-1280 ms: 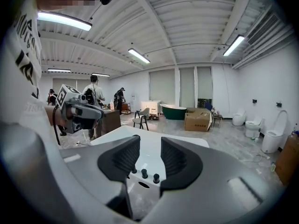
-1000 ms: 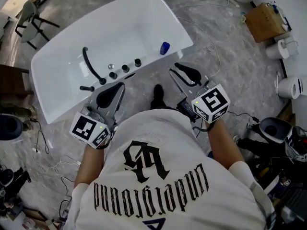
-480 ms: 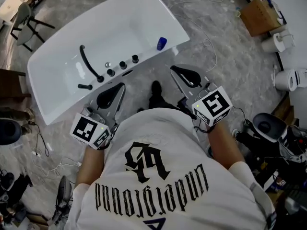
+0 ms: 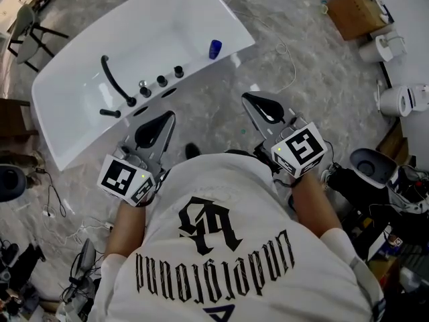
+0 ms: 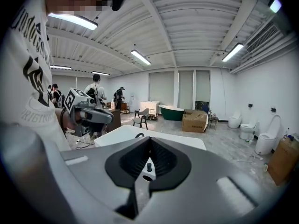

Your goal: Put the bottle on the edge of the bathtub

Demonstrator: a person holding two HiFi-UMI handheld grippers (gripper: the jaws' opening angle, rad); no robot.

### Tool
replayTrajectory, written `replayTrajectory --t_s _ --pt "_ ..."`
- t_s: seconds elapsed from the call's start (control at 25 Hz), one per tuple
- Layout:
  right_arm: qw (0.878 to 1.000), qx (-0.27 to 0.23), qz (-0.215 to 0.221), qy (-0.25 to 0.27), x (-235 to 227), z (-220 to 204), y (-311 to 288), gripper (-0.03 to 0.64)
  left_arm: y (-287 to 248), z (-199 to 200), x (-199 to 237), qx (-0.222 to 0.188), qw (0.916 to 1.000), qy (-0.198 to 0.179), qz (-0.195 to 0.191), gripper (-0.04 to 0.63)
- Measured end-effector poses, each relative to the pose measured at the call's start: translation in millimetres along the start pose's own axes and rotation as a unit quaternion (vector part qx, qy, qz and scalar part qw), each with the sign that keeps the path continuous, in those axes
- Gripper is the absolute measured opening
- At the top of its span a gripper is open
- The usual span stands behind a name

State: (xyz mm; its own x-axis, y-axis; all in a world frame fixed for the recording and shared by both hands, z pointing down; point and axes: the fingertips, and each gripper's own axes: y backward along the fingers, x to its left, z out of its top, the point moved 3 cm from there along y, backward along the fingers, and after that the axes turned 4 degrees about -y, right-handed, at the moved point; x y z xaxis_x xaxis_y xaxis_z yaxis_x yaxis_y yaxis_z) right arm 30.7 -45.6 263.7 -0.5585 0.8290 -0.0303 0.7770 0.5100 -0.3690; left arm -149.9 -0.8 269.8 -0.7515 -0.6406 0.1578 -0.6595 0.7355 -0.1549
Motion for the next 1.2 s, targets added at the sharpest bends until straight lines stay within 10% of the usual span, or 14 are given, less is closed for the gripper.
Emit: replayTrajectory --t_s 1.2 --pt "0.997 -0.010 0.078 -0.002 15 -125 271 0.002 -28 -45 -316 0.032 0.9975 0.003 0.062 0.006"
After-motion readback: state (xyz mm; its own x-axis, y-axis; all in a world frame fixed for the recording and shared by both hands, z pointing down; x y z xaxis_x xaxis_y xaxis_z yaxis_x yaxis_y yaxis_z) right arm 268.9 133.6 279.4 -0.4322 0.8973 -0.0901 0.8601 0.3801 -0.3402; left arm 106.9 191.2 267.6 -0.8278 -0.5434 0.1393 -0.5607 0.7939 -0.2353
